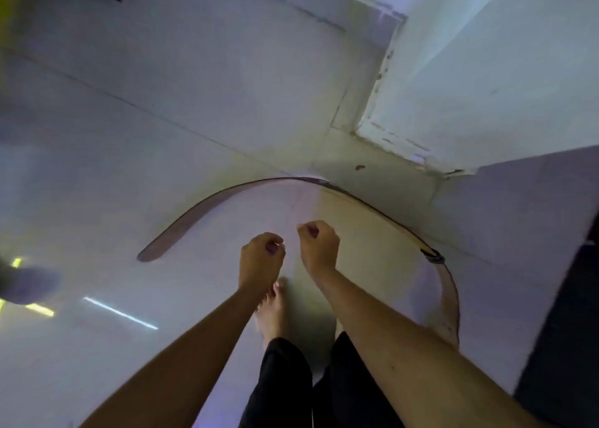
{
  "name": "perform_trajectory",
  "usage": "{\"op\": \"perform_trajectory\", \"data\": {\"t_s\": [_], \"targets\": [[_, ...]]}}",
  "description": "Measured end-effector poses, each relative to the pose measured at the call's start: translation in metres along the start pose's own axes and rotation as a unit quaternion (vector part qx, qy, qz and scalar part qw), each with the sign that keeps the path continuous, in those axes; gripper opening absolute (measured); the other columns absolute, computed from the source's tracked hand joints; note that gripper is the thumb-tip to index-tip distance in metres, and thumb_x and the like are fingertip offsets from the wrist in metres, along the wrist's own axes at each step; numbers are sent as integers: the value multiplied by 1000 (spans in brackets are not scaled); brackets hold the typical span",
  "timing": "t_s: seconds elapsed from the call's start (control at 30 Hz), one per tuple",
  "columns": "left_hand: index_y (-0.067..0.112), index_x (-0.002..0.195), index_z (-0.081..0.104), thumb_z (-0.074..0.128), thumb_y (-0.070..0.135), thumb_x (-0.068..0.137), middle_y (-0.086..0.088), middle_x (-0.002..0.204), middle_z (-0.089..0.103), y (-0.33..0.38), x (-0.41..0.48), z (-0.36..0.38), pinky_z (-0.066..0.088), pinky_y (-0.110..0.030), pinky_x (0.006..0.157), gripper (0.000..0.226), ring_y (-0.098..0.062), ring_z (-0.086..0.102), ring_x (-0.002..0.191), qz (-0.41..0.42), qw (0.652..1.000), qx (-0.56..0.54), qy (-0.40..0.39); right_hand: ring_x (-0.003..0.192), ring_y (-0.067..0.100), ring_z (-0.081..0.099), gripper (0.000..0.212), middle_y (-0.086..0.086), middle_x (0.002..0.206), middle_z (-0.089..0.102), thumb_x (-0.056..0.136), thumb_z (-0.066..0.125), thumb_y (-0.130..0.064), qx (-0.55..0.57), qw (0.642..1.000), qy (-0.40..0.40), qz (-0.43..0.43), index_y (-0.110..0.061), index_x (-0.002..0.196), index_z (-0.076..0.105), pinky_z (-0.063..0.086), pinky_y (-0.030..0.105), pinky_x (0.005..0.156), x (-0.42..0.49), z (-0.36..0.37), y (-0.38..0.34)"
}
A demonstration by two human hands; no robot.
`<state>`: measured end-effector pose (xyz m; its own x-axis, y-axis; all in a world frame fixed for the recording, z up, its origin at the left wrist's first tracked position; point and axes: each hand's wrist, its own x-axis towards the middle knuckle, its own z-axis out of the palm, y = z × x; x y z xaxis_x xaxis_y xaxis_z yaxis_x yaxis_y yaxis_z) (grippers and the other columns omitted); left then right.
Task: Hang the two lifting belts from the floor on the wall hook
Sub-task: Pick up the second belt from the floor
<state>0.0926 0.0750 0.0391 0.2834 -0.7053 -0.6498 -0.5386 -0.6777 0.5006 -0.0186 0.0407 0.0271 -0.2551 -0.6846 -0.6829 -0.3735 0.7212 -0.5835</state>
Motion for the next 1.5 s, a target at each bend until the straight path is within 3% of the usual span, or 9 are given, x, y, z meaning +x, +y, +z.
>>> {"op": "perform_trajectory", "data": {"t_s": [0.17, 0.33, 0.53, 0.8, 0.93, 1.17, 1.3, 1.4, 1.5], "targets": [[10, 102, 71, 64, 12, 87, -8, 99, 69, 52, 16, 32, 47, -26, 79, 16, -21, 61, 89, 174, 979, 97, -37, 73, 39, 68, 29, 13, 70, 71, 87, 64, -32, 140, 979, 70, 131, -15, 63, 65, 59, 48, 74, 28, -35, 29], [13, 107, 68, 62, 19, 86, -8, 114, 64, 94, 17, 73, 48, -42, 81, 23, -29, 57, 108, 352, 887, 278, -111, 48, 23, 51, 30, 13, 57, 55, 93, 63, -24, 386, 885, 130, 225, -2, 72, 60, 47, 29, 48, 23, -84, 50], [11, 100, 69, 67, 14, 78, -11, 104, 69, 116, 6, 136, 49, -44, 74, 22, -35, 64, 96, 526, 747, 375, -157, 60, 25, 59, 46, 17, 69, 63, 92, 62, -42, 522, 780, 183, 294, 4, 88, 62, 54, 36, 60, 12, -122, 116], [9, 125, 59, 74, 9, 67, -13, 128, 63, 128, -22, 250, 49, -47, 88, 59, -34, 61, 116, 597, 624, 471, -181, 73, 32, 64, 72, 23, 87, 65, 81, 65, -60, 648, 649, 234, 322, 4, 113, 55, 59, 47, 84, 20, -171, 216], [10, 124, 55, 71, 4, 70, -11, 122, 64, 140, -3, 287, 52, -43, 81, 56, -33, 63, 109, 603, 582, 532, -119, 107, 41, 63, 88, 27, 113, 60, 79, 61, -68, 692, 620, 198, 313, -3, 136, 41, 59, 44, 80, 34, -189, 243], [11, 116, 52, 52, 8, 90, -7, 114, 58, 149, 22, 344, 50, -37, 73, 26, -28, 61, 105, 556, 498, 653, -128, 85, 32, 64, 74, 24, 126, 55, 83, 63, -59, 753, 559, 206, 279, -4, 129, 48, 61, 48, 69, 72, -215, 288], [7, 90, 61, 78, 5, 62, -10, 79, 59, 144, 21, 331, 35, -27, 40, 32, -28, 59, 59, 681, 414, 590, -131, 75, 28, 59, 31, 24, 118, 52, 95, 59, -18, 778, 503, 253, 280, -2, 119, 46, 57, 46, 86, 74, -226, 289], [5, 98, 61, 78, 5, 58, -13, 82, 61, 142, 13, 312, 38, -30, 41, 43, -31, 60, 63, 709, 413, 538, -192, 79, 33, 61, 40, 25, 115, 54, 93, 49, 7, 800, 454, 287, 267, -3, 130, 36, 56, 49, 78, 61, -225, 283], [14, 113, 53, 67, 30, 74, -6, 110, 57, 143, -3, 298, 44, -40, 77, 44, -27, 54, 100, 567, 510, 572, -302, 89, 36, 65, 51, 24, 115, 61, 89, 53, 11, 778, 501, 276, 260, -7, 136, 43, 55, 47, 60, 45, -228, 279]]}}
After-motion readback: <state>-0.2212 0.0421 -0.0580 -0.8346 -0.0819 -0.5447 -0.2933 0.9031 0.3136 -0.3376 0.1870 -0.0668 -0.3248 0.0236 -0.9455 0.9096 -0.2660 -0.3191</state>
